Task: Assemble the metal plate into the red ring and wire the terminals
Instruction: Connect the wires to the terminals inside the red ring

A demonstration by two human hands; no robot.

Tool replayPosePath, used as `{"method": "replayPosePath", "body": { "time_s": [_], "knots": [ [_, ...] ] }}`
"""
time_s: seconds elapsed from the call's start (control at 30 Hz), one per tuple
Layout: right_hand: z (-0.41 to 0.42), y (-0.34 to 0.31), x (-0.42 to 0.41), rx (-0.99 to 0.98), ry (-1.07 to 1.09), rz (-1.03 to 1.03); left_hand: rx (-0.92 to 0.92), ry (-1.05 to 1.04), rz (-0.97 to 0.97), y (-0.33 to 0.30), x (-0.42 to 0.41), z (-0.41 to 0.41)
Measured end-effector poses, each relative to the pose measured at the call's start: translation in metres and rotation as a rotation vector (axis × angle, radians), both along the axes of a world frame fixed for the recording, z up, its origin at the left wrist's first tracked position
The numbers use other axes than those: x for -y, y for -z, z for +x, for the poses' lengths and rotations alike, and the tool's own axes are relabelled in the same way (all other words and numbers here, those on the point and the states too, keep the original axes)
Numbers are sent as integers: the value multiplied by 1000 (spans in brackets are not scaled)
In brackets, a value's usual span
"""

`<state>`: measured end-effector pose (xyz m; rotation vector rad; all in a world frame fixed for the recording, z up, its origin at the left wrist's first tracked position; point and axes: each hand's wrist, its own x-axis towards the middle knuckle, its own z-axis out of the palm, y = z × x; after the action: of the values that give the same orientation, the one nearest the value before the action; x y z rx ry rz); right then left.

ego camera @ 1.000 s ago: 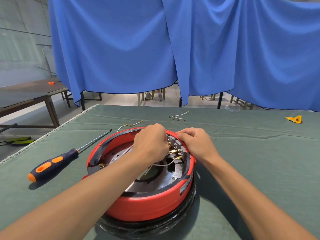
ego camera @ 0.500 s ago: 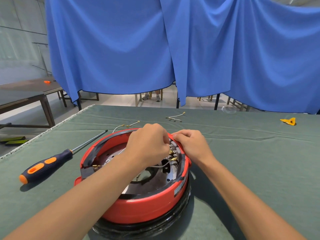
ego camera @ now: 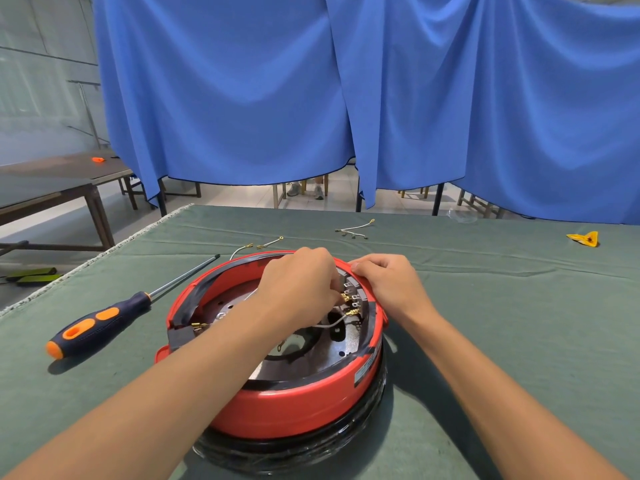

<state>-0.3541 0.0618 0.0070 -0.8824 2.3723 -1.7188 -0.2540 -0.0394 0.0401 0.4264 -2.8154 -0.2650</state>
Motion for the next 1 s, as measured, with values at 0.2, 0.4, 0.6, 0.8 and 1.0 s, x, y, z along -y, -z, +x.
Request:
{"method": "replayPosePath", "body": {
  "time_s": [0.2,0.4,0.6,0.8,1.0],
  "knots": [
    [-1,1,0,15,4,-14,-19,-26,28,-1,1,-1],
    [-1,1,0,20,13,-19,-24,-35,-9,2,0,-3],
    [0,1,0,5,12,-11,-13,-30,-8,1,0,-4],
    [-1,1,-1,-9,5,-5,-28,-40,-11,2,0,-5],
    [-3,3,1,-9,16,-11,-43,-36,-44,6,-1,-7]
  ]
}}
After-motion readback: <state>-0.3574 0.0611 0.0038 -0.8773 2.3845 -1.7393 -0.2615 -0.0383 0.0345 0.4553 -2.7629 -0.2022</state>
